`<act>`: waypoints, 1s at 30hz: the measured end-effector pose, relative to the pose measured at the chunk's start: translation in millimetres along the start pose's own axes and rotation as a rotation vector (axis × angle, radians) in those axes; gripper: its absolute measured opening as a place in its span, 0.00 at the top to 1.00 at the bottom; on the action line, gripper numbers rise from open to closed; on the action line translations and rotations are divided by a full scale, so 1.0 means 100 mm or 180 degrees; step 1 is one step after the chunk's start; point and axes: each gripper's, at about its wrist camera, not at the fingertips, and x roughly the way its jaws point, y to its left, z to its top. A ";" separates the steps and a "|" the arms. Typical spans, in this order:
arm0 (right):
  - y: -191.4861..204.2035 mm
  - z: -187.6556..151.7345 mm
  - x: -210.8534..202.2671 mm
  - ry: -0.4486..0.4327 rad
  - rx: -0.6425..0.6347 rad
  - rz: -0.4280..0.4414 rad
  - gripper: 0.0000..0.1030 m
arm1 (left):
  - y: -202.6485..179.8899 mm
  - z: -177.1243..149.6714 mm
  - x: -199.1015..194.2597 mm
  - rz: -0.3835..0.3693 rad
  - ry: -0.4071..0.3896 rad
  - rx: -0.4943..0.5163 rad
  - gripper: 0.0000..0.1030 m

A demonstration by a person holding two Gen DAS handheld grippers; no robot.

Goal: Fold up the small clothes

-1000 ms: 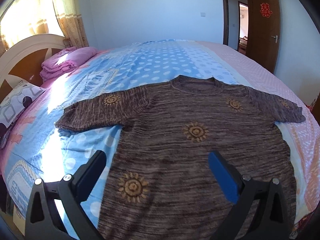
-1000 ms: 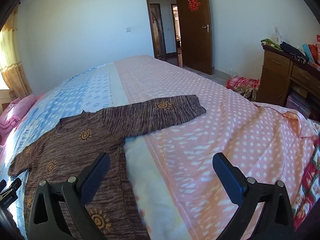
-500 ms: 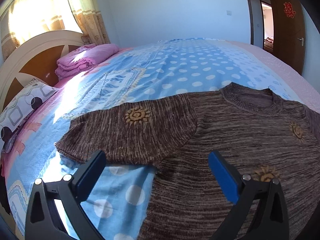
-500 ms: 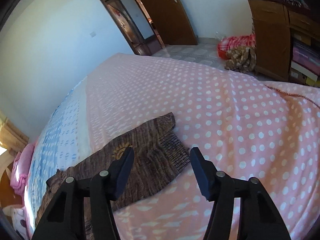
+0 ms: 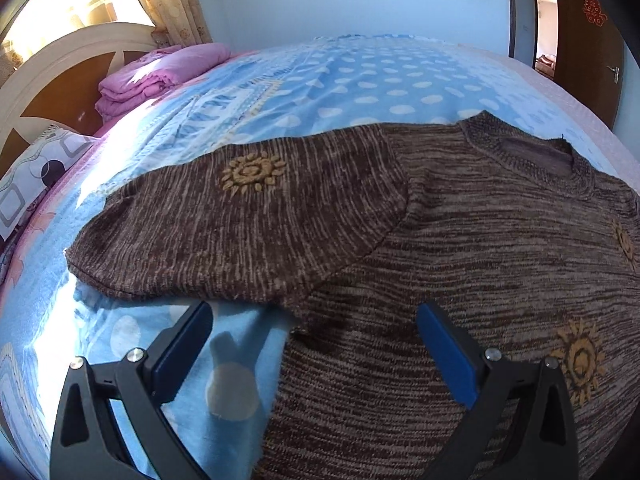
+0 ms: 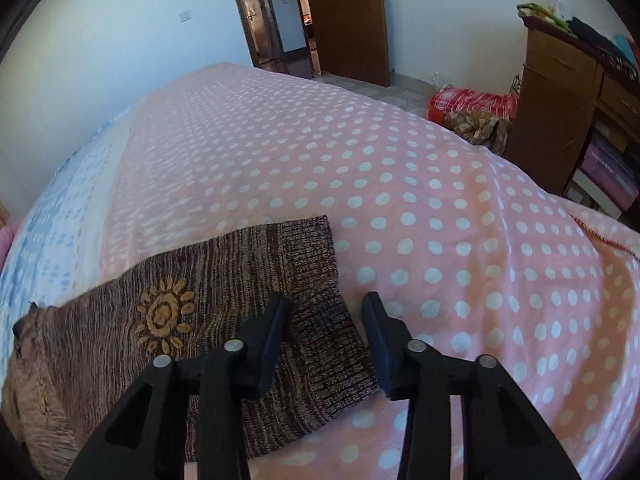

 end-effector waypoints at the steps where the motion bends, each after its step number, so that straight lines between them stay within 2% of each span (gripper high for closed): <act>1: -0.03 0.01 -0.01 0.0009 -0.0039 0.0040 0.81 | 0.01 0.00 0.00 -0.0018 -0.0006 -0.0018 0.00; 4: -0.06 0.07 -0.07 0.0081 0.0011 0.0166 0.88 | 0.03 0.01 0.01 -0.0079 0.0004 -0.0073 0.00; 7: -0.01 0.11 -0.25 0.0030 0.0104 0.0292 0.89 | 0.05 0.03 0.04 -0.0143 0.0020 -0.0135 0.00; 11: 0.36 0.15 -0.62 -0.0057 0.0050 0.0601 0.89 | 0.09 0.04 0.06 -0.0210 0.0036 -0.0202 0.00; 16: 1.25 0.06 -1.07 -0.0100 -0.0259 0.1052 0.90 | 0.10 0.05 0.07 -0.0224 0.0013 -0.0239 0.00; 20: 2.15 -0.25 -1.23 -0.0024 -0.0574 0.1440 0.90 | 0.13 0.04 0.09 -0.0257 0.0003 -0.0267 0.00; 24: 3.00 -0.70 -1.10 0.0094 -0.0829 0.1638 0.90 | 0.15 0.03 0.09 -0.0299 -0.0014 -0.0301 0.00; 27: 3.48 -1.06 -0.90 0.0164 -0.0953 0.1679 0.89 | 0.16 0.03 0.10 -0.0332 -0.0029 -0.0315 0.00; 29: 3.67 -1.29 -0.79 0.0218 -0.1044 0.1795 0.85 | 0.17 0.03 0.10 -0.0352 -0.0042 -0.0325 0.00; 30: 3.74 -1.39 -0.73 0.0312 -0.1109 0.1865 0.79 | 0.17 0.03 0.10 -0.0361 -0.0046 -0.0329 0.00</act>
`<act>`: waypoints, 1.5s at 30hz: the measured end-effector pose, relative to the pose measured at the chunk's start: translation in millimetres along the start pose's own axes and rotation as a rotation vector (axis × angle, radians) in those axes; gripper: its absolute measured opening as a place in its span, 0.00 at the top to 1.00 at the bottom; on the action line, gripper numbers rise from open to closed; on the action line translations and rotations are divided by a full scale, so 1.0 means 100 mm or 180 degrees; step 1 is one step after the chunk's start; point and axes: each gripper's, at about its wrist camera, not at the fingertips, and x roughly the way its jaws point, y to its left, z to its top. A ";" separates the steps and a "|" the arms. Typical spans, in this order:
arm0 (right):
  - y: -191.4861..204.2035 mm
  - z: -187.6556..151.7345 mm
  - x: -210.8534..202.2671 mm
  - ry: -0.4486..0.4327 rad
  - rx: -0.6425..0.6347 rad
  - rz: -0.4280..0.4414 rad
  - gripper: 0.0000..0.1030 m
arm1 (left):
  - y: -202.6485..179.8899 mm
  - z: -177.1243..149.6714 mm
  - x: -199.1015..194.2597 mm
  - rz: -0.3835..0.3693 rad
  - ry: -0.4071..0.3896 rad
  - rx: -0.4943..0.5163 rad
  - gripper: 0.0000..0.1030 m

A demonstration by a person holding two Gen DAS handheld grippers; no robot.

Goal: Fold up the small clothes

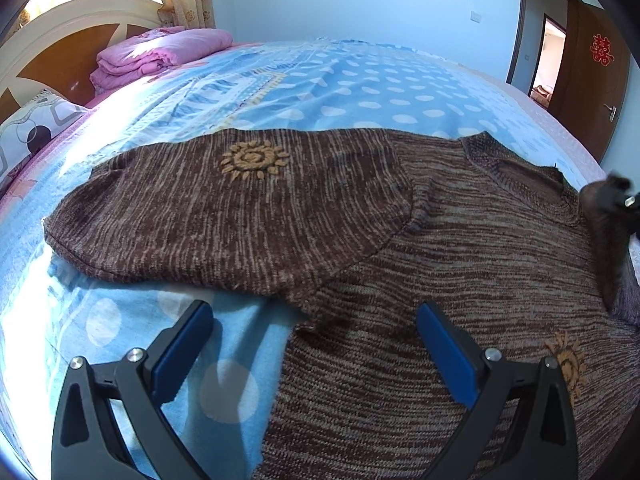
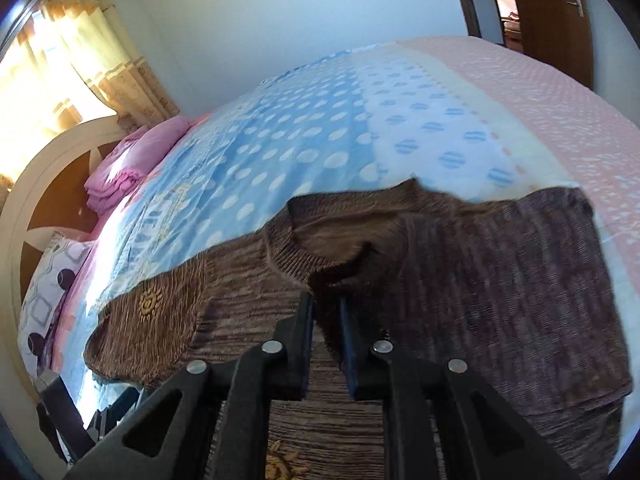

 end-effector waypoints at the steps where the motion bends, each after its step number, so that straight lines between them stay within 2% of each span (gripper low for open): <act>1: 0.03 -0.05 0.06 0.0115 -0.0034 0.0112 0.77 | 0.00 0.00 0.00 -0.0007 -0.0002 -0.0004 0.00; 2: 0.04 -0.09 0.06 0.0139 -0.0059 0.0211 0.77 | 0.00 0.00 0.00 -0.0012 -0.0005 -0.0007 0.00; 4: 0.00 -0.12 -0.10 -0.0019 -0.0120 0.0255 0.77 | 0.01 0.00 0.00 -0.0023 -0.0011 -0.0009 0.00; 7: -0.31 -0.12 -0.52 -0.0456 0.0032 -0.0011 0.77 | 0.02 0.00 0.00 -0.0045 -0.0025 -0.0027 0.00; 9: -0.55 -0.13 -0.66 -0.0504 0.0086 -0.0321 0.77 | 0.02 0.00 0.00 -0.0058 -0.0033 -0.0040 0.00; 11: -0.73 -0.17 -0.64 -0.0363 0.0046 -0.0490 0.77 | 0.03 -0.01 0.00 -0.0061 -0.0039 -0.0046 0.00; 13: -0.84 -0.27 -0.54 -0.0152 0.0047 -0.0509 0.77 | 0.02 -0.01 0.00 -0.0053 -0.0034 -0.0041 0.00; 15: -0.92 -0.40 -0.38 0.0161 0.0046 -0.0383 0.77 | 0.02 -0.01 0.01 -0.0029 -0.0018 -0.0029 0.00; 17: -0.87 -0.48 -0.43 0.0184 -0.0081 -0.0277 0.77 | 0.00 -0.01 0.01 0.0018 0.0012 -0.0003 0.00; 19: -0.89 -0.45 -0.53 0.0308 -0.0137 -0.0041 0.77 | -0.02 0.00 0.01 0.0041 0.0041 0.0033 0.00; 20: -0.95 -0.41 -0.63 0.0254 -0.0086 0.0013 0.77 | -0.04 0.02 0.00 0.0055 0.0068 0.0059 0.00; 23: -1.30 -0.14 -1.03 -0.0251 -0.0025 -0.0345 0.77 | -0.19 0.06 -0.15 -0.0019 0.0033 0.0243 0.00; 26: -1.69 0.09 -1.12 -0.0361 0.0007 -0.0662 0.77 | -0.53 0.17 -0.41 -0.0343 -0.0123 0.0367 0.00; 28: -1.88 0.17 -1.07 -0.0297 0.0112 -0.0648 0.77 | -0.89 0.24 -0.50 -0.0471 -0.0228 0.0518 0.00; 32: -2.00 0.27 -0.72 -0.0093 0.0056 -0.0609 0.77 | -1.57 0.29 -0.36 -0.0486 -0.0171 0.0726 0.00; 35: -1.99 0.26 -0.46 0.0030 -0.0089 -0.0685 0.77 | -1.93 0.29 -0.04 -0.0406 0.0116 0.0710 0.00; 37: -2.02 0.33 -0.32 0.0046 -0.0156 -0.0717 0.77 | -2.01 0.27 0.16 -0.0367 0.0298 0.0669 0.00; 39: -2.09 0.38 -0.21 0.0058 -0.0156 -0.0737 0.77 | -1.98 0.27 0.16 -0.0400 0.0235 0.0611 0.00; 41: -2.13 0.44 -0.16 0.0014 -0.0123 -0.0643 0.77 | -1.96 0.26 0.20 -0.0409 0.0254 0.0621 0.00; 42: -2.14 0.47 -0.14 0.0026 -0.0144 -0.0608 0.88 | -1.96 0.25 0.19 -0.0401 0.0241 0.0621 0.00; 43: -2.13 0.49 -0.11 0.0074 -0.0176 -0.0494 0.94 | -1.98 0.25 0.19 -0.0371 0.0218 0.0645 0.00; 45: -2.07 0.52 -0.08 0.0136 -0.0280 -0.0503 0.95 | -2.01 0.24 0.19 -0.0341 0.0193 0.0672 0.00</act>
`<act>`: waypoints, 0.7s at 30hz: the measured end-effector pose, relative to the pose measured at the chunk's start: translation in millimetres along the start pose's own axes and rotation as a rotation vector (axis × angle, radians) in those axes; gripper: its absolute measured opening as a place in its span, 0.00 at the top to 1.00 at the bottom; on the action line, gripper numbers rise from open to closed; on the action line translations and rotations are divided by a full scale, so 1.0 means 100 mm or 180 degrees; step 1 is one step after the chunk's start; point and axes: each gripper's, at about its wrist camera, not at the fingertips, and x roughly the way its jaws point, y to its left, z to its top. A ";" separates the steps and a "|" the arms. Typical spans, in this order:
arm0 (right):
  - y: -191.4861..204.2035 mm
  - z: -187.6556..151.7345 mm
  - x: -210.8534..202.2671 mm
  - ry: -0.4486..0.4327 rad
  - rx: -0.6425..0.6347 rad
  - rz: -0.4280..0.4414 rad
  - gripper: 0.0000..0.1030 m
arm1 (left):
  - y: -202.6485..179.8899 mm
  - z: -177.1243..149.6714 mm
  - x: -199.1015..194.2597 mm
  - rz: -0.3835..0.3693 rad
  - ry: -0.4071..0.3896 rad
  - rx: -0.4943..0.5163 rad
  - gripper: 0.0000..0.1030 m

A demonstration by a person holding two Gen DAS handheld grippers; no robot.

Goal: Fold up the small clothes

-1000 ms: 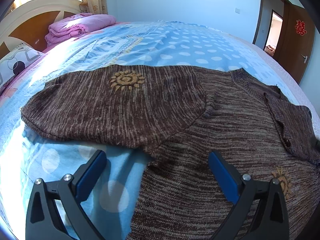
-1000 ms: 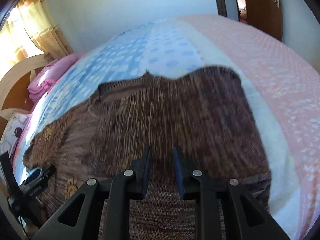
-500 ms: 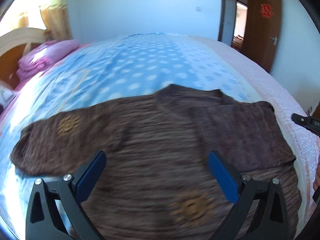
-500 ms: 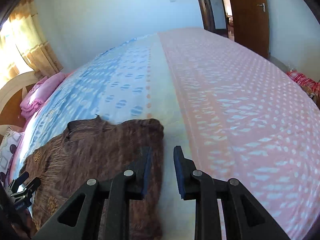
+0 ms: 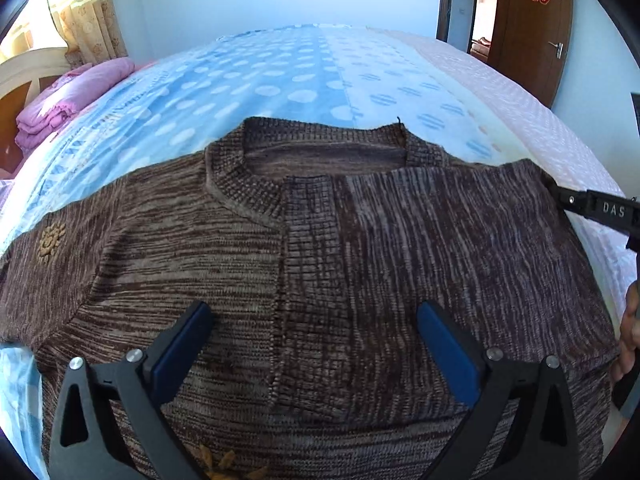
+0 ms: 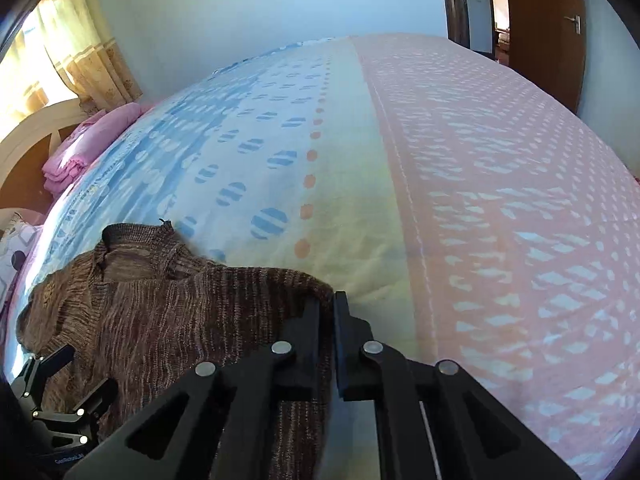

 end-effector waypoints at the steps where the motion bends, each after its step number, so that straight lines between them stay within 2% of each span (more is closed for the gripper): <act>1: 0.02 0.03 0.00 0.0043 -0.0095 -0.0009 0.95 | 0.01 0.00 0.00 -0.0017 -0.0002 -0.0012 0.00; 4: 0.10 0.21 -0.06 0.0047 -0.0489 -0.0150 0.95 | 0.04 0.00 0.00 -0.0064 -0.0005 -0.0045 0.00; 7: 0.18 0.46 -0.30 -0.0121 -0.0781 -0.0122 0.95 | 0.04 -0.01 0.00 -0.0060 -0.0011 -0.0036 0.00; 8: 0.27 0.51 -0.37 -0.0166 -0.1003 -0.0158 0.95 | 0.04 -0.01 0.00 -0.0061 -0.0012 -0.0037 0.00; 10: 0.47 0.52 -0.44 -0.0216 -0.1636 -0.0441 0.95 | 0.04 -0.01 0.01 -0.0054 -0.0013 -0.0030 0.00; 12: 0.47 0.55 -0.42 -0.0133 -0.1812 -0.0604 0.95 | 0.04 -0.02 0.00 -0.0057 -0.0016 -0.0030 0.00; 14: 0.37 0.57 -0.37 -0.0069 -0.1759 -0.0732 0.92 | 0.05 -0.02 0.00 -0.0067 -0.0018 -0.0036 0.00; 15: 0.30 0.56 -0.36 -0.0193 -0.1760 -0.1145 0.92 | 0.05 -0.03 0.00 -0.0065 -0.0018 -0.0036 0.00; 16: 0.20 0.58 -0.38 -0.0278 -0.1683 -0.1365 0.92 | 0.05 -0.03 0.00 -0.0068 -0.0017 -0.0038 0.00; 17: 0.03 0.63 -0.41 -0.0294 -0.1384 -0.1384 0.92 | 0.05 -0.03 0.00 -0.0070 -0.0019 -0.0039 0.00; 18: -0.11 0.67 -0.46 -0.0269 -0.1082 -0.1267 0.92 | 0.05 -0.03 0.00 -0.0071 -0.0018 -0.0038 0.00; 21: -0.33 0.60 -0.53 -0.0048 -0.0449 -0.0489 0.84 | 0.05 -0.03 0.00 -0.0080 -0.0021 -0.0045 0.00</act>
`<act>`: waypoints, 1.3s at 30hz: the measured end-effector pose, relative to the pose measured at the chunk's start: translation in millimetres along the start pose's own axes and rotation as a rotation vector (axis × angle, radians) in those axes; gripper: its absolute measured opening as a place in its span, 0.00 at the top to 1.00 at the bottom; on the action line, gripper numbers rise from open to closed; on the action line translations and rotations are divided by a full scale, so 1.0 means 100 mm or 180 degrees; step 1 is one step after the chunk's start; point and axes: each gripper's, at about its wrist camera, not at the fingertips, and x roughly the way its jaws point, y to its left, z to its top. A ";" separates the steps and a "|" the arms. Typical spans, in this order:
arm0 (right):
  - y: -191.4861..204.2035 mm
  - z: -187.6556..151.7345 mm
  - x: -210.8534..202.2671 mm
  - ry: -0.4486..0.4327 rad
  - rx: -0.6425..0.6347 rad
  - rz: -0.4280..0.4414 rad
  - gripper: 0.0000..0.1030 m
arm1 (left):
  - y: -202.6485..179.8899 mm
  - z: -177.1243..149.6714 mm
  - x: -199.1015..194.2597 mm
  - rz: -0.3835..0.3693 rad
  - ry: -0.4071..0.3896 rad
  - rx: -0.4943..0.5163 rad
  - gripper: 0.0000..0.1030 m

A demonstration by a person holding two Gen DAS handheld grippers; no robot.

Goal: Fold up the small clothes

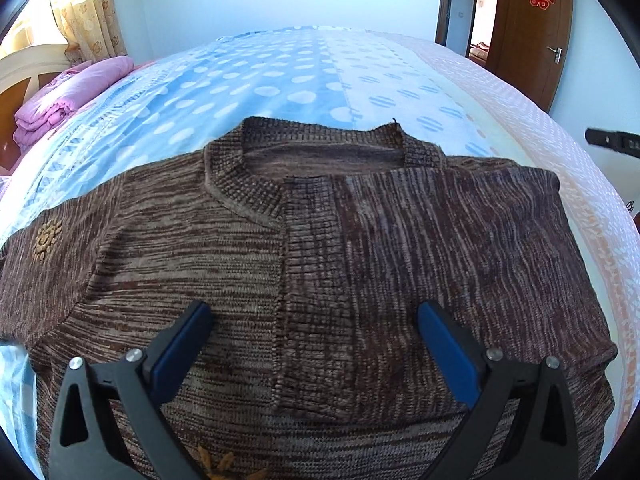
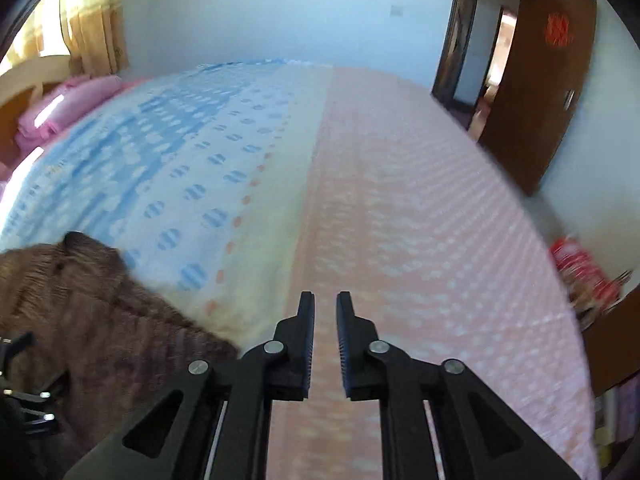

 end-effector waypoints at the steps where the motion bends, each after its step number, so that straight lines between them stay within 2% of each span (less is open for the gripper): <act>1: 0.01 -0.06 0.03 0.0094 0.0104 0.0185 0.80 | 0.00 0.00 0.00 -0.0001 -0.0001 0.0000 0.00; 2: 0.00 -0.12 0.06 0.0150 0.0250 0.0406 0.76 | 0.00 0.00 0.00 -0.0002 -0.0001 -0.0002 0.00; 4: 0.00 -0.30 0.19 0.0323 0.0693 0.0969 0.50 | 0.01 0.00 -0.01 -0.0011 -0.0002 -0.0007 0.00; 5: 0.00 -0.39 0.30 0.0480 0.0931 0.1211 0.49 | 0.01 0.00 -0.01 -0.0013 -0.0003 -0.0009 0.00; 7: 0.07 -0.54 0.43 0.0646 0.1212 0.1435 0.49 | 0.01 0.00 -0.01 -0.0011 -0.0003 -0.0008 0.00; 9: 0.14 -0.54 0.45 0.0468 0.1272 0.1490 0.50 | 0.01 0.00 -0.01 -0.0014 -0.0003 -0.0009 0.00; 11: 0.20 -0.44 0.52 0.0444 0.1268 0.1582 0.75 | 0.01 0.00 0.00 -0.0014 -0.0003 -0.0009 0.00; 12: 0.26 -0.38 0.59 0.0484 0.1245 0.1594 0.91 | 0.01 0.00 0.00 -0.0015 -0.0004 -0.0010 0.00; 17: 0.31 -0.10 0.74 0.0383 0.1269 0.1487 0.91 | 0.01 -0.01 -0.01 -0.0019 -0.0007 -0.0012 0.00; 20: 0.08 0.09 0.57 0.0113 0.1322 0.1266 0.95 | 0.01 -0.01 -0.01 -0.0019 -0.0006 -0.0013 0.00; 22: -0.23 0.18 0.38 -0.0182 0.1552 0.1161 0.96 | 0.02 -0.01 -0.01 -0.0020 -0.0006 -0.0012 0.00; 23: -0.34 0.19 0.29 -0.0245 0.1610 0.1133 0.96 | 0.01 -0.01 0.00 -0.0020 -0.0006 -0.0013 0.00; 25: -0.32 0.20 0.17 -0.0189 0.1374 0.1027 0.96 | 0.02 -0.01 0.00 -0.0022 -0.0007 -0.0014 0.00; 29: 0.02 -0.05 0.06 -0.0009 0.0870 0.0857 0.96 | 0.02 -0.01 -0.01 -0.0023 -0.0009 -0.0015 0.00; 33: 0.58 -0.50 -0.03 0.0054 0.0457 0.1098 0.96 | 0.02 -0.01 0.00 -0.0022 -0.0009 -0.0013 0.00; 35: 0.84 -0.74 -0.04 0.0131 0.0335 0.1114 0.96 | 0.02 -0.01 -0.01 -0.0030 -0.0011 -0.0017 0.00; 37: 1.02 -0.99 -0.03 0.0208 0.0257 0.0950 0.95 | 0.03 -0.01 0.00 -0.0050 -0.0015 -0.0033 0.00; 38: 1.10 -1.12 -0.03 0.0169 0.0199 0.0841 0.95 | 0.04 -0.01 0.00 -0.0066 -0.0017 -0.0044 0.00; 39: 1.14 -1.19 -0.08 0.0013 0.0166 0.0752 0.95 | 0.04 0.00 0.00 -0.0077 -0.0020 -0.0050 0.00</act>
